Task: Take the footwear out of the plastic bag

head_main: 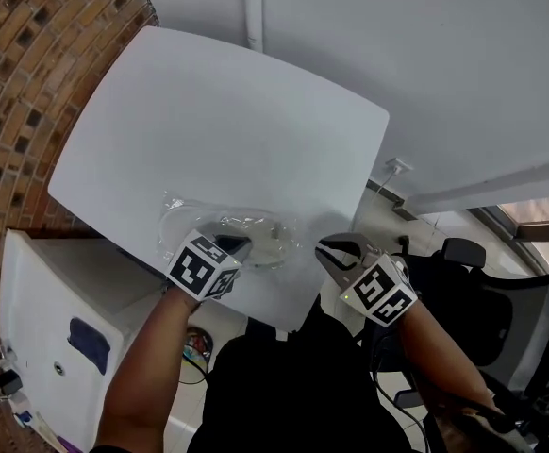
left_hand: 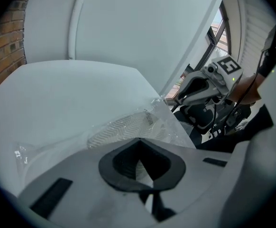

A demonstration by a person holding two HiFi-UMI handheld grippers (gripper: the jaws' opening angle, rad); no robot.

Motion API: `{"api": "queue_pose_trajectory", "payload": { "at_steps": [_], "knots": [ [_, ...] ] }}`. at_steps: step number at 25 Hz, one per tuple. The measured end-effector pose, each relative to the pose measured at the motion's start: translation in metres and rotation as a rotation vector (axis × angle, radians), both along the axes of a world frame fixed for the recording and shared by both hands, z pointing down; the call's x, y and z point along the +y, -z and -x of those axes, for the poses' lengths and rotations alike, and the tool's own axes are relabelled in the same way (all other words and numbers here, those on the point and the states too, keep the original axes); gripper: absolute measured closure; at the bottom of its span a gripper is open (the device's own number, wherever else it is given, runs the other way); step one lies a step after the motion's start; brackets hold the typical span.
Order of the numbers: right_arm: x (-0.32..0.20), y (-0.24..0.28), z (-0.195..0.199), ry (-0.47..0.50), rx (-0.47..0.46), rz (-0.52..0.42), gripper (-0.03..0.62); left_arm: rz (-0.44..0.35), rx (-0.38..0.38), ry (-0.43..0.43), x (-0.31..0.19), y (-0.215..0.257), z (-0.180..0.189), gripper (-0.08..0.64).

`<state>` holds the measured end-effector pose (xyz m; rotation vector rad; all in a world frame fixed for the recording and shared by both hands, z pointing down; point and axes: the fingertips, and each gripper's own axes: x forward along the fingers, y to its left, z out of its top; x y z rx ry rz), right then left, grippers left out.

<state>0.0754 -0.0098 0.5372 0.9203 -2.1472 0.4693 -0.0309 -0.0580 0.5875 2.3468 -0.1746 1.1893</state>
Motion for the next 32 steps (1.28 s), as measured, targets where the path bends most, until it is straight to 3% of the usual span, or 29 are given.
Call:
{"api": "queue_pose_trajectory", "payload": {
  "at_steps": [2, 5, 7, 10, 18, 24, 27, 32],
  "knots": [
    [-0.019, -0.001, 0.015, -0.123, -0.099, 0.069, 0.579, -0.004, -0.006, 0.004, -0.001, 0.000, 0.001, 0.554],
    [-0.020, -0.025, 0.038, -0.221, -0.200, 0.252, 0.591, -0.011, -0.016, 0.008, -0.001, -0.001, -0.001, 0.554],
    [-0.006, -0.046, 0.038, -0.276, -0.206, 0.369, 0.591, -0.006, -0.010, 0.018, 0.000, -0.001, -0.002, 0.554],
    [0.015, -0.067, 0.026, -0.333, -0.180, 0.451, 0.590, 0.008, 0.017, 0.054, 0.000, 0.001, -0.001, 0.554],
    [0.023, -0.073, 0.014, -0.365, -0.215, 0.493, 0.588, 0.021, 0.077, 0.066, 0.000, 0.004, 0.001, 0.554],
    [0.005, -0.057, 0.013, -0.414, -0.360, 0.503, 0.552, -0.041, 0.089, 0.084, -0.008, 0.024, 0.017, 0.554],
    [0.000, -0.058, 0.011, -0.433, -0.396, 0.530, 0.548, -0.103, 0.065, 0.176, -0.033, 0.031, 0.043, 0.554],
    [-0.002, -0.065, 0.014, -0.462, -0.427, 0.564, 0.548, -0.131, -0.057, 0.430, -0.082, 0.022, 0.121, 0.554]
  ]
}}
